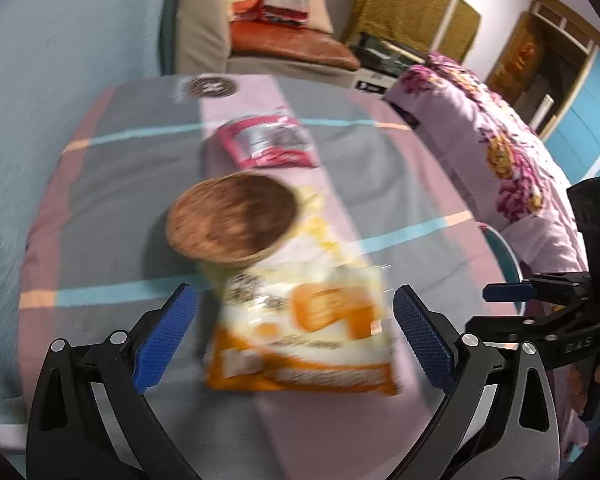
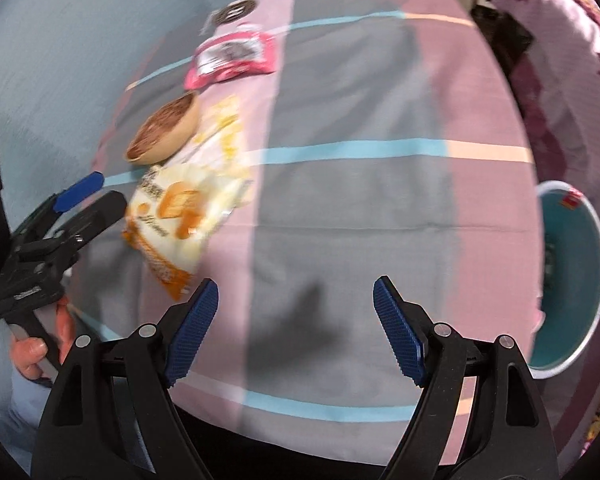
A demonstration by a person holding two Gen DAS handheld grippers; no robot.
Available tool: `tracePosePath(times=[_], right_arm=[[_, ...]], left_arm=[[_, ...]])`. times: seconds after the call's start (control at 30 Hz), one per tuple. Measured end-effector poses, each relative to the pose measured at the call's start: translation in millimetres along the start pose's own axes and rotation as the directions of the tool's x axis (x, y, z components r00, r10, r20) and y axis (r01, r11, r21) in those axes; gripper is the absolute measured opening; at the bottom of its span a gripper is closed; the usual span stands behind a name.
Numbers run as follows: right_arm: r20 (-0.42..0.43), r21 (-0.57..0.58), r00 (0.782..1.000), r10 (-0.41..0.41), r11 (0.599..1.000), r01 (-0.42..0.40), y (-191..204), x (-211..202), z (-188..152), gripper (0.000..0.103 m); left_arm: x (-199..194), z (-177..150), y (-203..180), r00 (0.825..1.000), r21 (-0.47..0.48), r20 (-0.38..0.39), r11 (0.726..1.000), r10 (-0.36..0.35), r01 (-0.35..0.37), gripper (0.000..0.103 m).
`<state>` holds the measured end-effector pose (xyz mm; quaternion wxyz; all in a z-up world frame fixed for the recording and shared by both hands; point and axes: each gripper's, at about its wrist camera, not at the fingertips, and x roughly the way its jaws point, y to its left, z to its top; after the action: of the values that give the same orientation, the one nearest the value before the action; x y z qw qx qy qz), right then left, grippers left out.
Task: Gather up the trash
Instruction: 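Move both grippers back to the table toward the cake packet, then grasp the yellow cake packet with the right gripper while the left grasps the brown bowl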
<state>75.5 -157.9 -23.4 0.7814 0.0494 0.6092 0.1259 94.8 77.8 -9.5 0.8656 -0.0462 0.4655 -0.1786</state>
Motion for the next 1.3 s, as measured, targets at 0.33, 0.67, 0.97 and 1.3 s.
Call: tracePosePath(times=[0.33, 0.67, 0.97, 1.3], right_arm=[[-0.073, -0.031, 0.993, 0.092, 0.995, -0.094, 51.8, 42.2, 16.6, 0.076], [-0.076, 0.013, 0.989, 0.123, 0.992, -0.123, 77.2, 75.3, 26.8, 0.076], [-0.057, -0.022, 0.980, 0.192, 0.981, -0.193, 83.9, 74.6, 22.4, 0.015], [0.095, -0.062, 0.993, 0.072, 0.996, -0.066, 49.0, 16.9, 15.1, 0.014]], left_arm=[[-3.8, -11.4, 57.0, 0.998, -0.096, 0.000, 0.994, 0.058, -0.057, 0.099], [-4.4, -17.1, 83.7, 0.997, -0.140, 0.011, 0.987, 0.079, -0.077, 0.099], [-2.1, -11.1, 81.3, 0.991, -0.124, -0.007, 0.984, 0.130, -0.130, 0.099], [20.0, 19.5, 77.2, 0.996, -0.159, -0.067, 0.985, 0.061, -0.071, 0.094]])
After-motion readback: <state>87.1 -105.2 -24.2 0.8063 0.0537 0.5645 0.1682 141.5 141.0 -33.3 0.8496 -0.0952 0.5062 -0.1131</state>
